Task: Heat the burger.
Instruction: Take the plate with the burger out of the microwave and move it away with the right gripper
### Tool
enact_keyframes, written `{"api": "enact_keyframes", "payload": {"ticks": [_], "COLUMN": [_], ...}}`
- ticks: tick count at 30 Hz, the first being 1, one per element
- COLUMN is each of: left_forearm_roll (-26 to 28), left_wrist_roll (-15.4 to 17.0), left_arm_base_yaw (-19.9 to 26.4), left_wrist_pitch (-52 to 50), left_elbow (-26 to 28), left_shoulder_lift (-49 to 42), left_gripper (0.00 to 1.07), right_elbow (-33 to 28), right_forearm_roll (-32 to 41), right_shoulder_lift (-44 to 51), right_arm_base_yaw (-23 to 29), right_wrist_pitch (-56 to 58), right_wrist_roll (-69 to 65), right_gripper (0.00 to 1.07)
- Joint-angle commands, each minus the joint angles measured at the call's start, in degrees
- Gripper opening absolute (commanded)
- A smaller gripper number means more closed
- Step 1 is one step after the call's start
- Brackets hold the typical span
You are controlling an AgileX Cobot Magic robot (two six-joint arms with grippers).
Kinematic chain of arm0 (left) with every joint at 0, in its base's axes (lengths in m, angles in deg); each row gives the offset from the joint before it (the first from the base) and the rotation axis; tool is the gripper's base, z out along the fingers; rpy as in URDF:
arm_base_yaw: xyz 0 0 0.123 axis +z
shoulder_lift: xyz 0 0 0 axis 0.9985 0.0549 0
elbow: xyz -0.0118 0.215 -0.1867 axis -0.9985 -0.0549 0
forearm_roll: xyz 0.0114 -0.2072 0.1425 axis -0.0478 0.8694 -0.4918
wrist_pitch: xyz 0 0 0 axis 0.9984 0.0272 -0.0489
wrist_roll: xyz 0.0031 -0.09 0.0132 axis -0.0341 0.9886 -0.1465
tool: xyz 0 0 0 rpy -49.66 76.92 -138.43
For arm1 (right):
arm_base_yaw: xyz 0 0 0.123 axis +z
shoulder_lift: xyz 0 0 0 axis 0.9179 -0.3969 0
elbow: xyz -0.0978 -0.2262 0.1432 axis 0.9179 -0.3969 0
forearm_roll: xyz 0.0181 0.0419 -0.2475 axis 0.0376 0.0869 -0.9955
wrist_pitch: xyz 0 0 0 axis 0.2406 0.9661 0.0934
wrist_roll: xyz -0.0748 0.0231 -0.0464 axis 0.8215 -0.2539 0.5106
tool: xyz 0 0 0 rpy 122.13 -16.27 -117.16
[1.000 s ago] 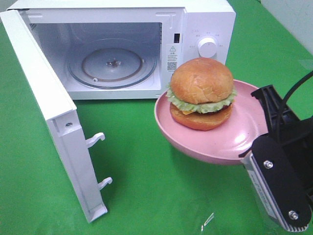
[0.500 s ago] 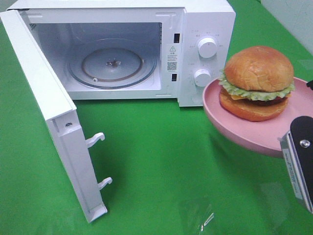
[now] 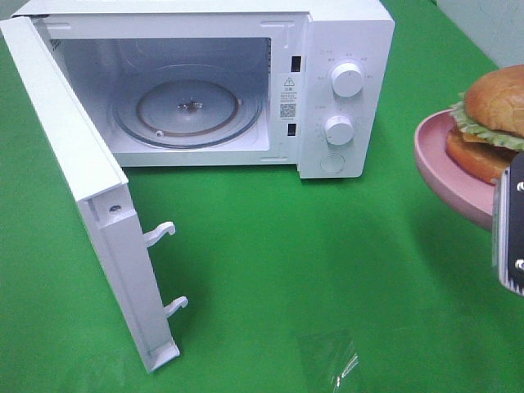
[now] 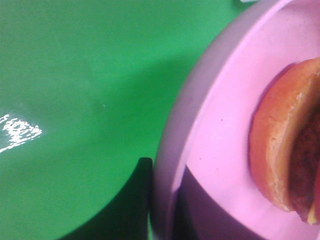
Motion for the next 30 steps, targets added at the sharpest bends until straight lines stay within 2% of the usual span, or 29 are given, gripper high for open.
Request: {"api": "enact_keyframes", "payload": {"ticks": [1,9,19,23,24,30], "left_forearm_roll": [-0.2,-0.2,-0.2,-0.2,-0.2,-0.2], "left_wrist_roll": [-0.1,-0.1,-0.1,-0.1,-0.1,-0.1], "left_arm_base_yaw": [0.2,0.2,0.2,0.2,0.2,0.2], "left_wrist_pitch": [-0.7,-0.7,-0.7,-0.7,-0.7,-0.7], "left_elbow": [-0.1,-0.1,-0.1,-0.1,-0.1,-0.1], "left_shoulder_lift": [-1.0,-1.0,-1.0,-1.0,-1.0,-1.0], "left_gripper": [1.0,1.0,1.0,1.0,1.0,1.0], "right_elbow": [0.6,0.6,1.1,2.9,5.6,9.9], "right_forearm_roll": [-5.7,-9.7,-10.3,-10.3,-10.3,-10.3], "right_shoulder_lift": [-0.7,-8.0,-17.4,-20.9,-24.5,-30.7], "right_arm_base_yaw": [-0.4,-0.4,-0.4,-0.4,-0.4,-0.4], "right_wrist_pitch": [1.6,6.1,7.5,10.0,11.9,13.8], "right_wrist_roll": [-11.9,-28.8,-45.7,-51.7,-57.6,-64.1], "right_gripper": [0.0,0.0,0.0,0.0,0.0,0.0]}}
